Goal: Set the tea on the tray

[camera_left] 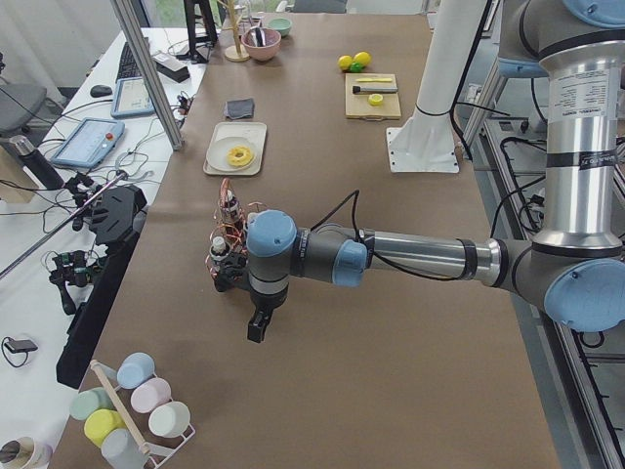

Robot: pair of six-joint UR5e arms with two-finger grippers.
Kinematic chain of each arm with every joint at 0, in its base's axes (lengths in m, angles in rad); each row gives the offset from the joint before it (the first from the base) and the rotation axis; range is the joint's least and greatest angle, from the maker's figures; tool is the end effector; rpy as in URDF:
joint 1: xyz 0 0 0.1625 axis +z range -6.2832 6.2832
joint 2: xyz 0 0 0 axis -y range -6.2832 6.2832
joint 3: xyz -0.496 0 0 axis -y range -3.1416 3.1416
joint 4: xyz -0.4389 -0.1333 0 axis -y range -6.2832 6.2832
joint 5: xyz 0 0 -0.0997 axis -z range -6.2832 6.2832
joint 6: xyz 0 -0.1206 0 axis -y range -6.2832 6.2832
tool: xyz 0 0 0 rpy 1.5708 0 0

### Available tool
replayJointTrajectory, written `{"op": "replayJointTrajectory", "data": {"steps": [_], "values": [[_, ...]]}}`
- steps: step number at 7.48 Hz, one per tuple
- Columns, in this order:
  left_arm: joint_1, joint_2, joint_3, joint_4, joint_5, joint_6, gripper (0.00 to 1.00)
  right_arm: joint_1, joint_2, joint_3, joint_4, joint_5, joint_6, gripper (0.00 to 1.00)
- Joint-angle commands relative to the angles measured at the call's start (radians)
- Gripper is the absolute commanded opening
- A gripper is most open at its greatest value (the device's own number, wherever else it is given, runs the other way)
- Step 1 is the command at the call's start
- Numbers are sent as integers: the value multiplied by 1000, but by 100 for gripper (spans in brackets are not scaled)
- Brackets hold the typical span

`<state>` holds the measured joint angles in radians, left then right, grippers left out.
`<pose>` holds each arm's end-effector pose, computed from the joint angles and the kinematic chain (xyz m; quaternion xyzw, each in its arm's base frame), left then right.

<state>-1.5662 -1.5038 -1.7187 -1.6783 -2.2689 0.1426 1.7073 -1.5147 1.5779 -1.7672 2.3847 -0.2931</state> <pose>-0.0534 -0.5197 0.6940 0.1117 0.3336 0.1009 0.9306 0.1205 -0.5423 0.7253 0.0245 -0.3989 -0.0454 0.9155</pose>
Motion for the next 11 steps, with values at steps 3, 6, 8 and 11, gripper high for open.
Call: {"op": "replayJointTrajectory", "data": {"steps": [3, 6, 8, 11], "values": [[2, -10, 2, -8, -3, -5, 98, 0, -1, 1, 0, -1, 0, 100], [2, -18, -13, -14, -3, 3, 98, 0, 1, 2, 0, -2, 0, 100], [46, -82, -36, -34, 2, -6, 98, 0, -2, 7, 2, -2, 0, 100], [78, -84, -69, -40, -74, -399, 98, 2, -7, 31, 0, -12, 0, 100]]}}
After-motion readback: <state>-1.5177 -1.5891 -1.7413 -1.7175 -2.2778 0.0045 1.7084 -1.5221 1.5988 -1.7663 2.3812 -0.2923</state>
